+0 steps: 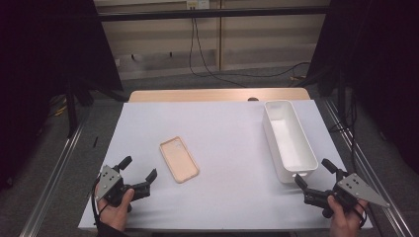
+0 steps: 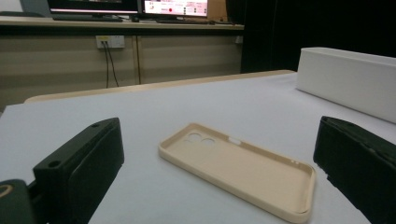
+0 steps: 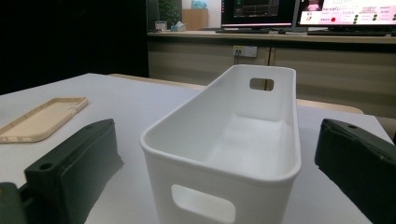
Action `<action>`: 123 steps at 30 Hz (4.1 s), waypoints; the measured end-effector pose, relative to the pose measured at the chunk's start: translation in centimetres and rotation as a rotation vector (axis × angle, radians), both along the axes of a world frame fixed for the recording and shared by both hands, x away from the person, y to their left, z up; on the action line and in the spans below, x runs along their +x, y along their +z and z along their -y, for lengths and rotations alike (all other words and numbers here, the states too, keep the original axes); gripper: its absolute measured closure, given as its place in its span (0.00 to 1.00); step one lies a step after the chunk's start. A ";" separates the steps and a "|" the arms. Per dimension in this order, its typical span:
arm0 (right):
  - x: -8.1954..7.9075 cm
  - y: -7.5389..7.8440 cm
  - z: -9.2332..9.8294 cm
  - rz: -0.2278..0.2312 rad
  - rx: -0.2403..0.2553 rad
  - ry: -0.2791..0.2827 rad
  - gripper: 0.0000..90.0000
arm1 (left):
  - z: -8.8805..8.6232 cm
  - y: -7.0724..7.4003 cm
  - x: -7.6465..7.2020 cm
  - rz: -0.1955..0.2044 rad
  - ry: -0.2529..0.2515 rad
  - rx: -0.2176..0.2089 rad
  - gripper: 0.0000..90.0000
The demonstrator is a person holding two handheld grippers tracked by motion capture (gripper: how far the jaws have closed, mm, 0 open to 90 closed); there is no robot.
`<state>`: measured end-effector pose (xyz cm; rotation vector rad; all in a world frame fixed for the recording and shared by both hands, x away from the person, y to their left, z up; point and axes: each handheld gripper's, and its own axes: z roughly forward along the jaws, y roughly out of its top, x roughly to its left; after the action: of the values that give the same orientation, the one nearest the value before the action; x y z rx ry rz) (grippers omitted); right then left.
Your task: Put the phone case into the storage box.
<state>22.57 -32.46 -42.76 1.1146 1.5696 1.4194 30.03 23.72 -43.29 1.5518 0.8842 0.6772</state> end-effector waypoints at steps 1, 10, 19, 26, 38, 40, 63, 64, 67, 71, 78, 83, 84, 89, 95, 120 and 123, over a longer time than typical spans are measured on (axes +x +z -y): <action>0.0 0.0 0.0 0.000 0.002 0.001 0.00 | -0.1 0.0 0.0 -0.002 0.008 -0.004 0.02; 0.0 -0.1 0.1 -0.001 0.002 0.008 0.00 | 0.2 -0.1 0.2 -0.019 -0.004 -0.003 0.04; -0.1 -0.1 0.1 -0.004 0.007 0.005 0.00 | 1.1 0.1 0.5 -0.029 -0.090 0.023 0.03; -0.2 -0.1 0.0 -0.006 0.008 0.012 0.00 | 1.9 0.2 0.4 -0.016 -0.142 0.016 0.03; -0.2 0.0 -0.4 -0.004 0.000 0.022 0.00 | 3.4 0.2 1.0 -0.043 -0.174 0.015 0.04; -0.2 0.0 -0.4 -0.006 0.001 0.022 0.00 | 3.6 0.3 1.1 -0.037 -0.170 0.025 0.04; -0.2 0.0 -0.3 -0.008 0.006 0.020 0.00 | 8.3 1.3 4.4 0.009 -0.288 -0.043 0.02; -0.2 0.0 -0.3 -0.008 0.006 0.020 0.00 | 8.5 1.4 4.6 0.008 -0.290 -0.049 0.02; -0.3 -0.1 -0.3 -0.009 0.007 0.019 0.00 | 9.1 1.5 5.1 0.020 -0.309 -0.030 0.03; -0.3 -0.1 -0.2 -0.009 0.004 0.018 0.00 | 9.9 1.7 5.7 0.035 -0.307 -0.020 0.03; -0.3 -0.1 -0.3 -0.009 0.005 0.019 0.00 | 10.6 2.2 6.6 0.054 -0.295 -0.014 0.03; -0.3 -0.1 -0.3 -0.008 0.007 0.018 0.00 | 11.7 2.6 7.8 0.055 -0.309 -0.005 0.05; -0.3 -0.1 -0.3 -0.008 0.007 0.018 0.00 | 11.7 2.6 7.8 0.055 -0.309 -0.005 0.05; -0.3 -0.1 -0.2 -0.008 0.006 0.019 0.00 | 12.7 1.9 8.4 0.042 -0.323 0.024 0.08; -0.3 -0.1 -0.2 -0.008 0.003 0.020 0.00 | 13.6 2.3 9.1 0.071 -0.334 0.027 0.14; -0.4 -0.1 -0.1 -0.005 0.002 0.014 0.00 | 14.6 2.0 9.8 0.020 -0.426 0.084 0.86; -0.5 0.0 -0.1 -0.003 0.000 0.012 0.00 | 14.4 2.0 9.9 0.001 -0.431 0.093 0.99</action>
<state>22.11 -32.36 -42.80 1.1097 1.5814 1.4264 39.97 9.37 -41.26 1.7530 0.4955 0.4105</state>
